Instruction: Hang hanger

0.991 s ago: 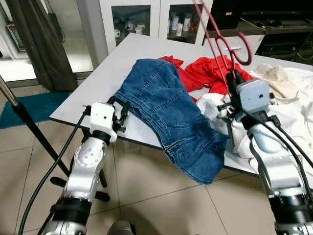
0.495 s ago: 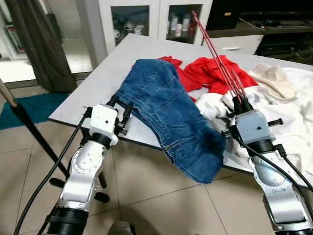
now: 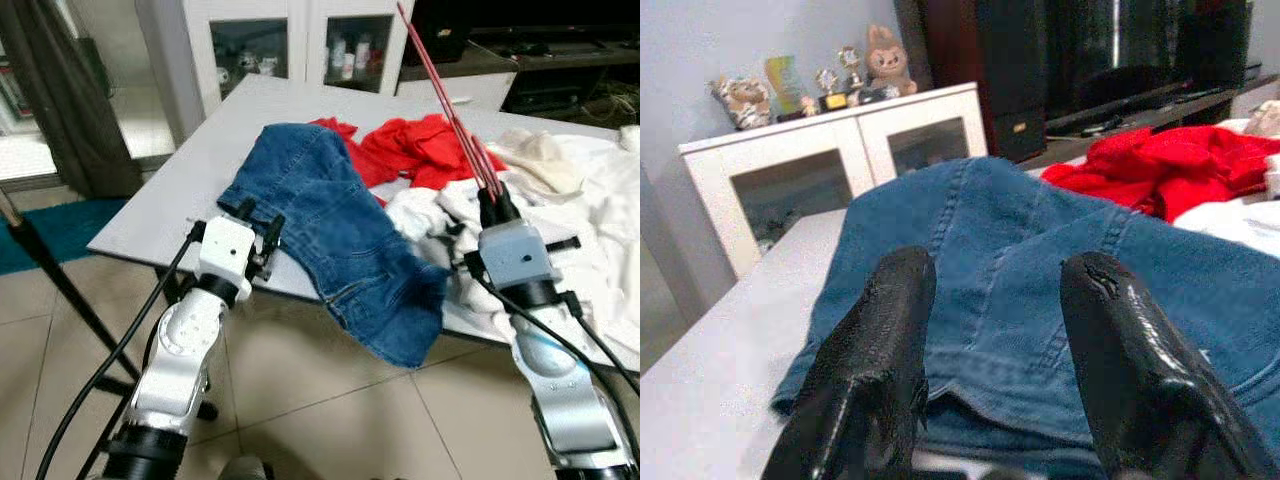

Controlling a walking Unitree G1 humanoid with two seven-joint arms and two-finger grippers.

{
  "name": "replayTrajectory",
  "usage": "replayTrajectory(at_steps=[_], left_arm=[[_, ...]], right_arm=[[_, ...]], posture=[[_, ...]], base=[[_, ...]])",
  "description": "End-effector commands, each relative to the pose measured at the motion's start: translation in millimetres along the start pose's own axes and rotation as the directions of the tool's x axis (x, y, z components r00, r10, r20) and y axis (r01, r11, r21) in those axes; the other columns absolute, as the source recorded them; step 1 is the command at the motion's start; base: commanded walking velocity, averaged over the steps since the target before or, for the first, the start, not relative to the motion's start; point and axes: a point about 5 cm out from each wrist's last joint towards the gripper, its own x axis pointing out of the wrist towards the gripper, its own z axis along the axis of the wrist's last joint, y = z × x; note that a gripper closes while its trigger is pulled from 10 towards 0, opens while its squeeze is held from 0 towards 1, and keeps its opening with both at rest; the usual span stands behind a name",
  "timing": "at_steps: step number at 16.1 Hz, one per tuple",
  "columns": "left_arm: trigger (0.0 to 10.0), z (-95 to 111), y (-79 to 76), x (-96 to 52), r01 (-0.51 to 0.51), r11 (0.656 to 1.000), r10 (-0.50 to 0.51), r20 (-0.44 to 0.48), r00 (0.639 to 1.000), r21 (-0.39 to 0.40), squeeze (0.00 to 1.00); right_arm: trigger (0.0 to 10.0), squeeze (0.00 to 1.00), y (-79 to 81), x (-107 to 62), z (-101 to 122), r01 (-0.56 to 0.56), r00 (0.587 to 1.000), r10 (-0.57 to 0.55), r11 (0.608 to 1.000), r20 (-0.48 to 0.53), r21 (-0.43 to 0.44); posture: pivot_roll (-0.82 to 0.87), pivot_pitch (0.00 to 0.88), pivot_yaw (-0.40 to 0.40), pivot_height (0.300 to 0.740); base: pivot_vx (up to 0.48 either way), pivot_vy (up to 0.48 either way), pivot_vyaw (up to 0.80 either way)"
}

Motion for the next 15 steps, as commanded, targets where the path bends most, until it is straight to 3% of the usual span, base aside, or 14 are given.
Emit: replayTrajectory(at_steps=[1, 15], left_arm=[[10.0, 3, -5.5, 0.4, 0.023, 1.000, -0.023, 0.006, 1.000, 0.010, 0.00], [10.0, 6, -8.6, 8.1, 0.029, 1.000, -0.029, 0.010, 1.000, 0.000, 0.00]], right_arm=[[10.0, 0.00, -2.2, 2.4, 0, 0.012, 1.000, -0.012, 1.000, 0.003, -0.011], [10.0, 0.00, 4.1, 14.5, 0, 0.009, 1.000, -0.009, 1.000, 0.005, 0.026]], posture=[[0.17, 0.014, 0.004, 0.740], [0.18, 0.000, 0.001, 0.740]], base=[[0.000, -0.458, 0.00], [0.000, -0.448, 0.00]])
